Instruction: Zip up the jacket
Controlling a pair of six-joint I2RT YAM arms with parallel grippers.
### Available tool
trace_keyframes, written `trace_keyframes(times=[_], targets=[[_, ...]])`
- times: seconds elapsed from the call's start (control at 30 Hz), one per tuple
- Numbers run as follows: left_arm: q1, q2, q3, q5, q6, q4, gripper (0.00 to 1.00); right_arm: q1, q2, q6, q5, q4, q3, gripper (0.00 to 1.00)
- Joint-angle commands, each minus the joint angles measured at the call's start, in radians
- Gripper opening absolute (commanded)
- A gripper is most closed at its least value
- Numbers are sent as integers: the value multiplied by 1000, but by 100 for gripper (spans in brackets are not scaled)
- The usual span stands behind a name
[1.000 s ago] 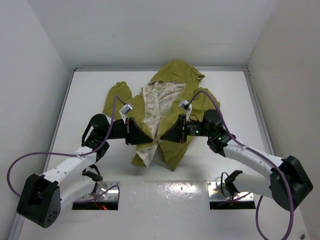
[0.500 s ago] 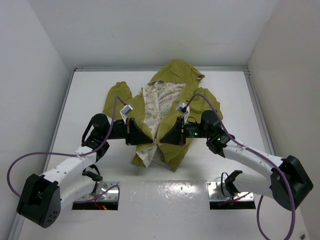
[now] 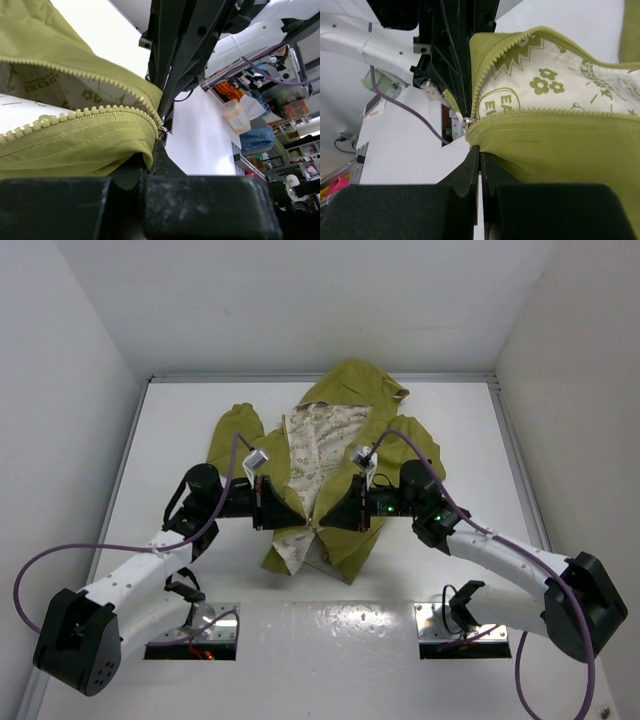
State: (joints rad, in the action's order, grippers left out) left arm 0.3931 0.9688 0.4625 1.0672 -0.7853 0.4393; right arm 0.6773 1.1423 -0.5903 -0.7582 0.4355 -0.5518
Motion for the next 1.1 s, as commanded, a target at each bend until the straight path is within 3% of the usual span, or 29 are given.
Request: trace_keyframes(times=[0.0,0.27,0.4,0.73,1.07], targets=[[7,-22,41,-13,55,-31,0,-15,-36,-6,29,55,-37,0],[7,-33,51,-13,97,-77,0,-50,-53,-52,40,80,-23,0],[7,-22,51,-13,41,-27,0,-47,-47,-60,39,83,-19,0],[18,-4,71,-4,18,9,0,-2,-44,46,62,26,-31,0],[27,-4,71,-4,18,9,0,-1,-46,34,85,29,-33,0]])
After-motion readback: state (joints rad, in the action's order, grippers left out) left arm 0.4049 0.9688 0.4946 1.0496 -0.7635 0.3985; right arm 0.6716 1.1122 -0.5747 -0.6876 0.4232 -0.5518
